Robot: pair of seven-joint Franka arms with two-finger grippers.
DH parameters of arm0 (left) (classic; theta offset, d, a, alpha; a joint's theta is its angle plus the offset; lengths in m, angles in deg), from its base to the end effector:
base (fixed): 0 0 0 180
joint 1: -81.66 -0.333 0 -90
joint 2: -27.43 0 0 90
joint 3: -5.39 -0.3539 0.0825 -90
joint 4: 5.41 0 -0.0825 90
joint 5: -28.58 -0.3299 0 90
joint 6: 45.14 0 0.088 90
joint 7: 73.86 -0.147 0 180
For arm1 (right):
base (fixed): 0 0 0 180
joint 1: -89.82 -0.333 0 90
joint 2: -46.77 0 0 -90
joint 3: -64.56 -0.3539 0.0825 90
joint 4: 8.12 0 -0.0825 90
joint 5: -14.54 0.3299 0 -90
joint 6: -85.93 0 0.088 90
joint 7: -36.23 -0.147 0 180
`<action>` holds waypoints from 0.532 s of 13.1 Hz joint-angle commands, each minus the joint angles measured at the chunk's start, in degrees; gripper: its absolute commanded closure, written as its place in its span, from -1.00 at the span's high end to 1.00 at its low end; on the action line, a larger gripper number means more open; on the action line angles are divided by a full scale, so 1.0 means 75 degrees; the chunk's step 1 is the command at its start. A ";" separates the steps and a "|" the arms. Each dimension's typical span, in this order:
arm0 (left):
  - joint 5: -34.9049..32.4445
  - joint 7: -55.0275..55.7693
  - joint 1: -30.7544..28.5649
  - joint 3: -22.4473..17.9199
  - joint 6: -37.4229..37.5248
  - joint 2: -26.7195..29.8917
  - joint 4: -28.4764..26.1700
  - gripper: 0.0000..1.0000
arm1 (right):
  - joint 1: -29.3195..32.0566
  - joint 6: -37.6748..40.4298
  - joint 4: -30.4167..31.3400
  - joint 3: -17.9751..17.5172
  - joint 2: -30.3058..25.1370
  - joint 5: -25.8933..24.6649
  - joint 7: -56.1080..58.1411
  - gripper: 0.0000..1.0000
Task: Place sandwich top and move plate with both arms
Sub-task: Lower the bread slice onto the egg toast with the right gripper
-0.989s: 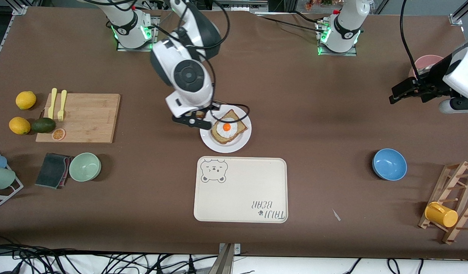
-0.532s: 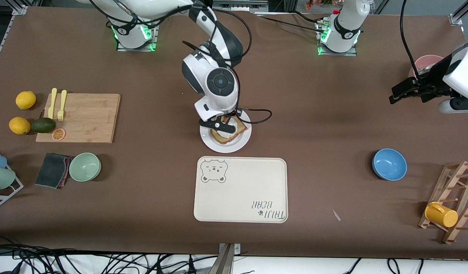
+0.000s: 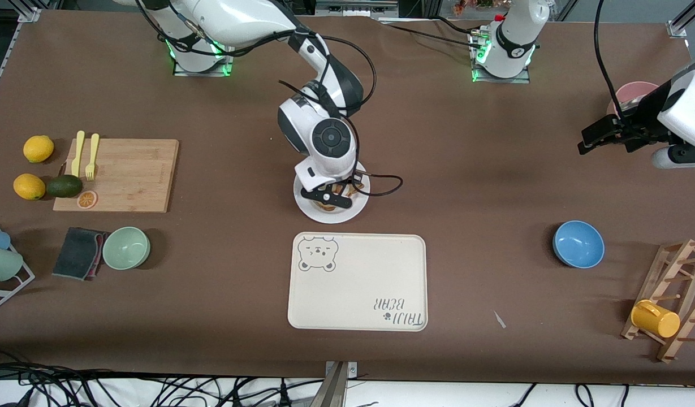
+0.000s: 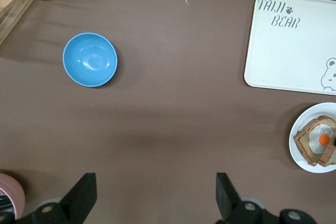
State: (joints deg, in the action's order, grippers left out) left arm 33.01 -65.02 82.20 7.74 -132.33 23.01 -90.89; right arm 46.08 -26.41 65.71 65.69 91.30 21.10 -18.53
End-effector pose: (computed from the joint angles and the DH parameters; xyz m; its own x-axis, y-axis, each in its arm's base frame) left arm 0.5190 -0.0369 0.6121 0.9933 0.0995 -0.0589 0.1036 -0.9920 0.0722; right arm 0.5115 0.4910 0.2884 0.9582 -0.2536 -0.1323 -0.2509 -0.9673 0.0368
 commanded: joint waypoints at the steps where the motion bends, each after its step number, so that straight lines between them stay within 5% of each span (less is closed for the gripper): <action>1: 0.0241 0.0051 -0.0013 0.0003 0.0095 -0.0021 0.0123 1.00 | -0.0039 -0.0080 -0.0281 0.0060 0.0144 -0.0135 -0.0069 0.70; 2: 0.0241 0.0051 -0.0013 0.0004 0.0095 -0.0021 0.0123 1.00 | -0.0039 -0.0139 -0.0281 0.0060 0.0132 -0.0252 -0.0081 0.99; 7: 0.0241 0.0040 -0.0013 0.0004 0.0095 -0.0021 0.0123 1.00 | 0.0264 -0.0046 -0.0398 0.0106 -0.0218 -0.0253 0.0292 1.00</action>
State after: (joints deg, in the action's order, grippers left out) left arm 33.01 -65.02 82.22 7.79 -132.33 23.01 -90.88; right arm 46.48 -27.86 63.75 66.60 91.35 19.93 -18.19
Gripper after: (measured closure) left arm 0.000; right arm 0.154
